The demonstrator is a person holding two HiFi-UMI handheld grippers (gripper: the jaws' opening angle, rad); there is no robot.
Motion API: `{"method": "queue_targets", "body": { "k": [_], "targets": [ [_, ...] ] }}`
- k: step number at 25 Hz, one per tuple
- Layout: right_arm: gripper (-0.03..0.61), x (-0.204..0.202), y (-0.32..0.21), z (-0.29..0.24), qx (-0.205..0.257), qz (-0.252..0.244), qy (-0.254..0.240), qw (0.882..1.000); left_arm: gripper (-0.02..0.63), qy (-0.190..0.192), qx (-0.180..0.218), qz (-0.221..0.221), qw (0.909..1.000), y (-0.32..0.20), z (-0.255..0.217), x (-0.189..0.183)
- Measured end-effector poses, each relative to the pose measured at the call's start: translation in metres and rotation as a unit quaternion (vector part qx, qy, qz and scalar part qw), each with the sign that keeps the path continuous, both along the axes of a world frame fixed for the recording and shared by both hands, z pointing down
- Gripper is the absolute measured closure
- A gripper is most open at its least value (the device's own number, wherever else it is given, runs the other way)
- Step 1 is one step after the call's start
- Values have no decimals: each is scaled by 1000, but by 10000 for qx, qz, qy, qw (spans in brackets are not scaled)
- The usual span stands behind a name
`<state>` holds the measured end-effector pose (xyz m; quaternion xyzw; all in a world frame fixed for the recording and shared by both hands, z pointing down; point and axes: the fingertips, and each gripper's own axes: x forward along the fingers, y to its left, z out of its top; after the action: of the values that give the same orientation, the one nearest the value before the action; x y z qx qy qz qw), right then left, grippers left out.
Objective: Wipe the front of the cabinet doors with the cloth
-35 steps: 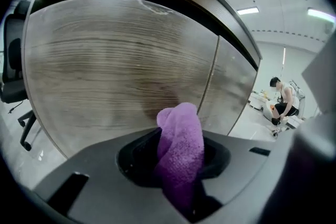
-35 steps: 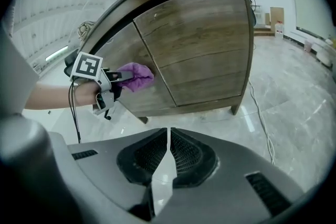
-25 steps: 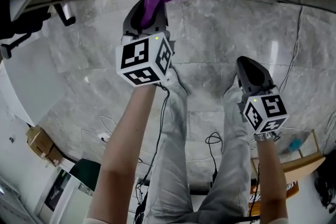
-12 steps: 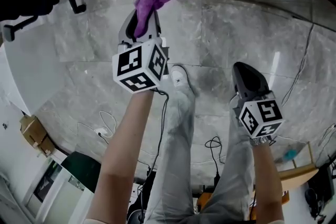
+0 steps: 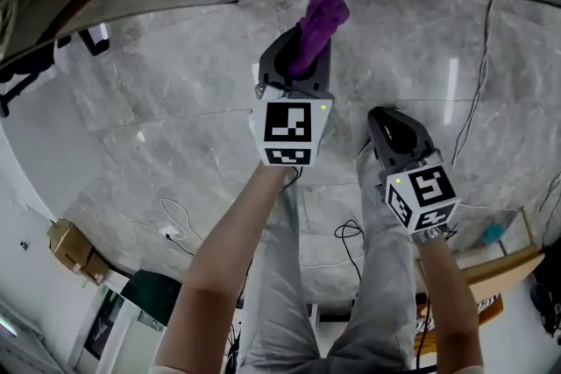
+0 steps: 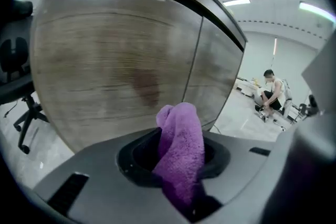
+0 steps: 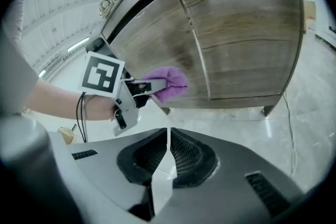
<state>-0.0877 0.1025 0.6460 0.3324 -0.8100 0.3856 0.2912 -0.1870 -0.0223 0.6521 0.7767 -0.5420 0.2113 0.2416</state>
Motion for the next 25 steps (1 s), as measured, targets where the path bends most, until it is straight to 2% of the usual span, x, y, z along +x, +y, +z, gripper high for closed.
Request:
{"method": "queue_targets", "body": {
  "k": [3,5,9,12,17,25],
  "targets": [
    [543,56,3,9,-33,172,260,9995,502,250,-40,116,9996,-26,12,53],
    [543,91,2,14,-60,432,404,9982,502,416,-144,-5,9990,-41,21,70],
    [543,142,-6,23,-100,1097,535,9925,502,274,-200,-345,9988,-69,32,67],
    [543,153,-5,27,-147,1496,521,9873,502,163,-205,-466,9986,-75,33,51],
    [543,112,-15,28,-91,1471,423,9882,502,23,-303,-527,9981,-68,33,-5],
    [543,1,-51,22,187,920,229,9953,502,-367,-431,-1091,9924,-48,45,-158]
  ]
}}
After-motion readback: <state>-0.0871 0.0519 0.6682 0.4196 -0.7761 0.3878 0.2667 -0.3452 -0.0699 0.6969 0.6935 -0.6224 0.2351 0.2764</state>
